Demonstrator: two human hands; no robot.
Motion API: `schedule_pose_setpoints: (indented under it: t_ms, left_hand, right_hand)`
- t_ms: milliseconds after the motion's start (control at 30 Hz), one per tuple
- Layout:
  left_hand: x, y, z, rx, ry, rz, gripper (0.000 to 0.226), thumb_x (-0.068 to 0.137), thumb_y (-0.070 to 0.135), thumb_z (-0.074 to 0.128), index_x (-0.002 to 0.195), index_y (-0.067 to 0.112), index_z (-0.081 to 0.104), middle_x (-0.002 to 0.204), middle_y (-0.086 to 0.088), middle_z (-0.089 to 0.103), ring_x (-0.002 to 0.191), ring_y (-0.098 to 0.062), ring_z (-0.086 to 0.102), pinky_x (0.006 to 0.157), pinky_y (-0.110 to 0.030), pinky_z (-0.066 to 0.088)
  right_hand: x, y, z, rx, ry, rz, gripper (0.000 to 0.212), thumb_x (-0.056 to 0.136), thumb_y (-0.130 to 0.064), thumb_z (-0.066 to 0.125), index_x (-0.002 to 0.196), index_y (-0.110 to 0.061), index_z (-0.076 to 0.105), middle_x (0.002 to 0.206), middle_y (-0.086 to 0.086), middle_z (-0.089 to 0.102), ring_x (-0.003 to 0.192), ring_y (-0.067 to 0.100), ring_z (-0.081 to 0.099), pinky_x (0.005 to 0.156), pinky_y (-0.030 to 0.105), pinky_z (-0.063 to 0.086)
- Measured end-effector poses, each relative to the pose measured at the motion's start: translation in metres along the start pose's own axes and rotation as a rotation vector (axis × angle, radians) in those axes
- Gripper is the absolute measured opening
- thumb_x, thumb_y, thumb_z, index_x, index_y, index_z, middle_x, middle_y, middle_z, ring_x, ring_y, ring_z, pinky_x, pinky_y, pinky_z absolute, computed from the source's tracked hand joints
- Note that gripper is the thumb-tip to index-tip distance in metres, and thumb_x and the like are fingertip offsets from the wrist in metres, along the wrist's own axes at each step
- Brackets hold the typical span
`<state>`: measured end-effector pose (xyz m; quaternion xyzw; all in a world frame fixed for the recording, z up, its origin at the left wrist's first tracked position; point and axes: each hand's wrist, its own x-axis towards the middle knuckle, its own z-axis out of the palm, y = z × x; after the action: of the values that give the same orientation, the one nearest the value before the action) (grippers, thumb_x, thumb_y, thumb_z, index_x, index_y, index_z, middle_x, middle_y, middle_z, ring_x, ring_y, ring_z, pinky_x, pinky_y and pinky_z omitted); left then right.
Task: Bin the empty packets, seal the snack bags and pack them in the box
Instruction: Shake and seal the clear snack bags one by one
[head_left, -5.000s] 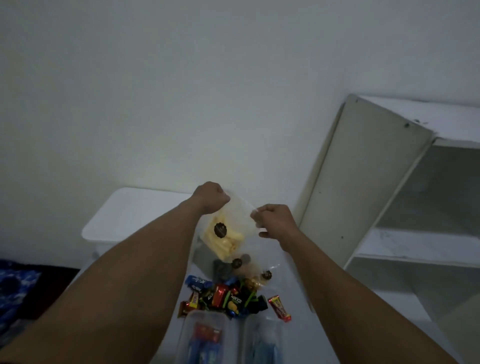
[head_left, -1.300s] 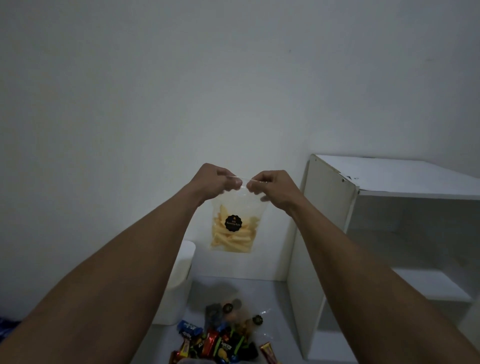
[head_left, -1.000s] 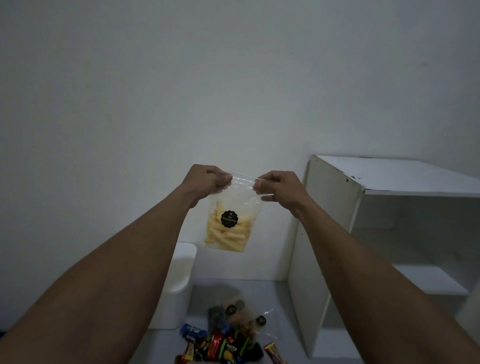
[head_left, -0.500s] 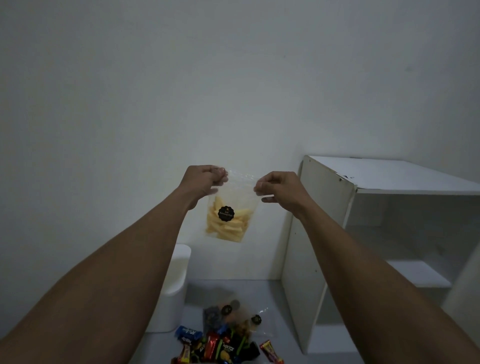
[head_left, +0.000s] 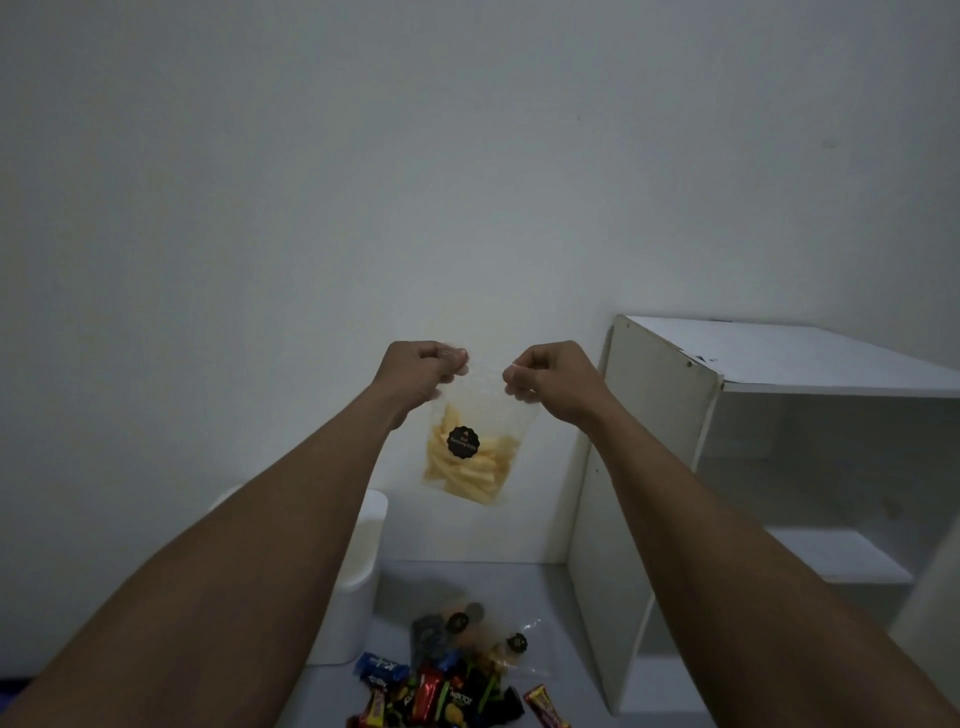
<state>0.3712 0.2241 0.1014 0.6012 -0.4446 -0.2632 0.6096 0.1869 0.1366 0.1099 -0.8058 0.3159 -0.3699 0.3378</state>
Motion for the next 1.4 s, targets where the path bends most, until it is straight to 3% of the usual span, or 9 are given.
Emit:
schedule_pose_setpoints:
  t_ms: [267, 400, 567, 700, 833, 900, 1067, 1200, 1400]
  left_hand:
    - [0.008, 0.006, 0.014, 0.269, 0.336, -0.023, 0.045, 0.077, 0.045, 0.078, 0.105, 0.014, 0.061, 0.102, 0.002, 0.06, 0.095, -0.018, 0.057, 0.084, -0.033, 0.05]
    - [0.004, 0.008, 0.021, 0.498, 0.46, -0.049, 0.058, 0.073, 0.057, 0.076, 0.107, 0.014, 0.055, 0.098, -0.001, 0.06, 0.091, -0.022, 0.057, 0.072, -0.034, 0.047]
    - [0.003, 0.01, 0.027, -0.002, 0.182, -0.241, 0.04, 0.084, 0.038, 0.074, 0.098, 0.001, 0.069, 0.09, -0.01, 0.075, 0.073, -0.014, 0.071, 0.052, -0.024, 0.055]
    - [0.005, 0.011, 0.026, -0.172, 0.136, -0.295, 0.018, 0.09, 0.008, 0.067, 0.101, -0.005, 0.066, 0.089, -0.015, 0.074, 0.067, -0.013, 0.072, 0.057, -0.024, 0.06]
    - [0.007, 0.004, 0.022, -0.131, 0.056, -0.269, 0.01, 0.091, 0.002, 0.064, 0.096, -0.005, 0.067, 0.084, -0.015, 0.074, 0.069, -0.014, 0.073, 0.066, -0.026, 0.062]
    - [0.008, 0.0, 0.022, -0.092, -0.001, -0.237, 0.01, 0.091, 0.002, 0.064, 0.096, -0.004, 0.069, 0.089, -0.015, 0.073, 0.072, -0.015, 0.072, 0.068, -0.026, 0.061]
    - [0.01, -0.008, 0.02, -0.073, -0.09, -0.24, 0.007, 0.093, 0.002, 0.062, 0.095, -0.001, 0.068, 0.088, -0.013, 0.068, 0.072, -0.016, 0.066, 0.065, -0.026, 0.06]
    - [0.012, -0.018, 0.016, -0.047, -0.119, -0.288, 0.011, 0.094, 0.005, 0.062, 0.1, 0.0, 0.069, 0.09, -0.01, 0.068, 0.074, -0.013, 0.064, 0.069, -0.028, 0.06]
    - [0.011, -0.034, 0.01, -0.032, -0.175, -0.349, 0.012, 0.096, 0.009, 0.059, 0.1, 0.008, 0.07, 0.093, -0.005, 0.071, 0.079, -0.013, 0.064, 0.072, -0.029, 0.058]
  right_hand:
    - [-0.001, 0.001, 0.016, -0.088, 0.112, 0.005, 0.013, 0.09, -0.026, 0.066, 0.079, -0.019, 0.072, 0.072, -0.005, 0.074, 0.069, 0.015, 0.072, 0.075, 0.042, 0.062]
    - [-0.001, 0.004, 0.021, -0.092, 0.156, 0.016, 0.013, 0.088, -0.028, 0.065, 0.076, -0.023, 0.07, 0.07, -0.008, 0.073, 0.068, 0.011, 0.072, 0.072, 0.043, 0.062]
    - [-0.001, 0.008, 0.032, -0.162, 0.161, -0.052, 0.012, 0.089, -0.029, 0.064, 0.079, -0.025, 0.07, 0.07, -0.01, 0.072, 0.069, 0.006, 0.07, 0.072, 0.042, 0.061]
    - [-0.002, 0.014, 0.038, -0.144, 0.128, -0.036, 0.012, 0.088, -0.031, 0.067, 0.086, -0.021, 0.073, 0.071, -0.008, 0.073, 0.069, 0.008, 0.07, 0.073, 0.041, 0.061]
    - [-0.008, 0.01, 0.036, 0.045, 0.034, 0.059, 0.035, 0.084, -0.044, 0.073, 0.083, -0.009, 0.073, 0.076, 0.002, 0.075, 0.073, 0.017, 0.074, 0.066, 0.034, 0.061]
    - [-0.007, 0.01, 0.035, 0.187, -0.005, 0.135, 0.042, 0.089, -0.036, 0.07, 0.084, 0.006, 0.07, 0.085, 0.017, 0.074, 0.081, 0.027, 0.074, 0.065, 0.034, 0.061]
    - [-0.006, 0.012, 0.035, 0.24, -0.065, 0.219, 0.019, 0.092, -0.006, 0.061, 0.091, 0.011, 0.068, 0.093, 0.024, 0.072, 0.084, 0.033, 0.073, 0.071, 0.037, 0.063]
    - [-0.009, 0.013, 0.04, 0.235, -0.073, 0.25, 0.016, 0.092, -0.002, 0.058, 0.086, 0.008, 0.069, 0.084, 0.018, 0.07, 0.072, 0.025, 0.072, 0.065, 0.031, 0.061]
    - [-0.014, 0.018, 0.049, 0.194, -0.061, 0.278, 0.016, 0.092, -0.001, 0.057, 0.09, 0.008, 0.07, 0.089, 0.024, 0.07, 0.074, 0.028, 0.072, 0.065, 0.032, 0.062]
